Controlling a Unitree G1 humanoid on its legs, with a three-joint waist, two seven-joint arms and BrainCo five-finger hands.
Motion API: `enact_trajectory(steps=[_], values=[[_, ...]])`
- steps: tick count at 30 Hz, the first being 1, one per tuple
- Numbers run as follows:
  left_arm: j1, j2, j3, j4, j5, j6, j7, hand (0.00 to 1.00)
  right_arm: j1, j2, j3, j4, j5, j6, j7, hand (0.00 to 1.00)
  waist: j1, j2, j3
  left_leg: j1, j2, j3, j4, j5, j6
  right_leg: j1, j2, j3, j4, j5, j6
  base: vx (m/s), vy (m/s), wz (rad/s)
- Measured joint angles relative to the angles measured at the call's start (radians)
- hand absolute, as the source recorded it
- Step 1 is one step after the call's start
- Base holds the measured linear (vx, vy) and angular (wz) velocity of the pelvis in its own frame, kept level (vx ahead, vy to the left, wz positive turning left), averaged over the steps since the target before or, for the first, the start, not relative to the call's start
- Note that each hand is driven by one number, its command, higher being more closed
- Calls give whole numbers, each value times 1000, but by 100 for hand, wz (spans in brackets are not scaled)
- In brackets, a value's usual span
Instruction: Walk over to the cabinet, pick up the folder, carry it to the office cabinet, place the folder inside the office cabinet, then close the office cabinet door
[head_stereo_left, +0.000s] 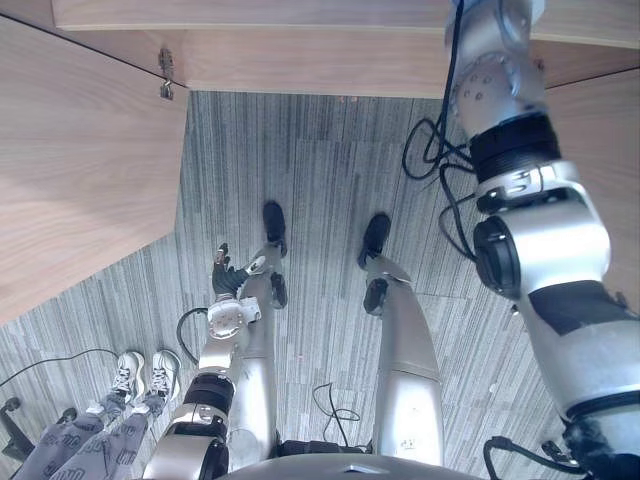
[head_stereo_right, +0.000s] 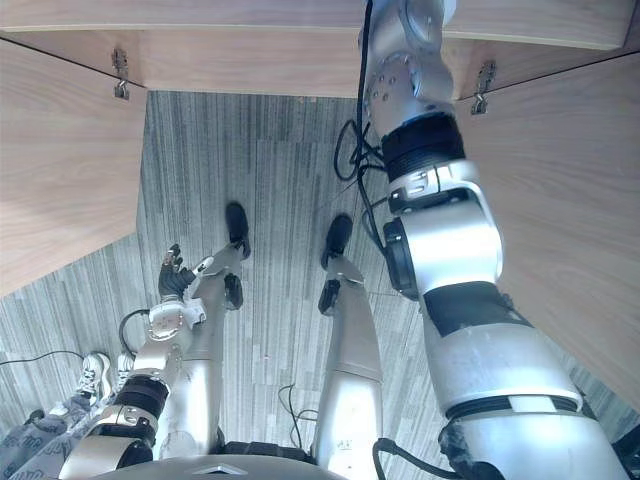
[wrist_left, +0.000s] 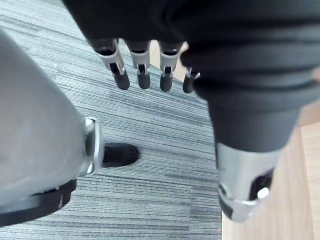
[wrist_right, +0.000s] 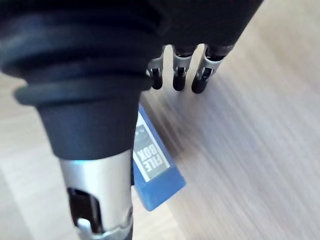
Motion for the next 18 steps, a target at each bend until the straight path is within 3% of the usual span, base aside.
enact_trajectory(steps=[6, 18], values=[[30, 8, -3, -6, -1, -2, -28, 0, -63, -66, 96, 66, -5, 9, 72, 0, 0, 0, 0, 6, 0, 0, -10, 9, -2, 2, 0, -2, 1, 2, -3, 0, 0, 0], [38, 10, -18, 5, -18, -1, -56, 0, -19, -114, 114, 103, 19, 10, 133, 0, -2, 0, 0, 30, 5, 13, -26, 15, -2, 23, 3, 2, -19, 13, -1, 0, -1, 0]])
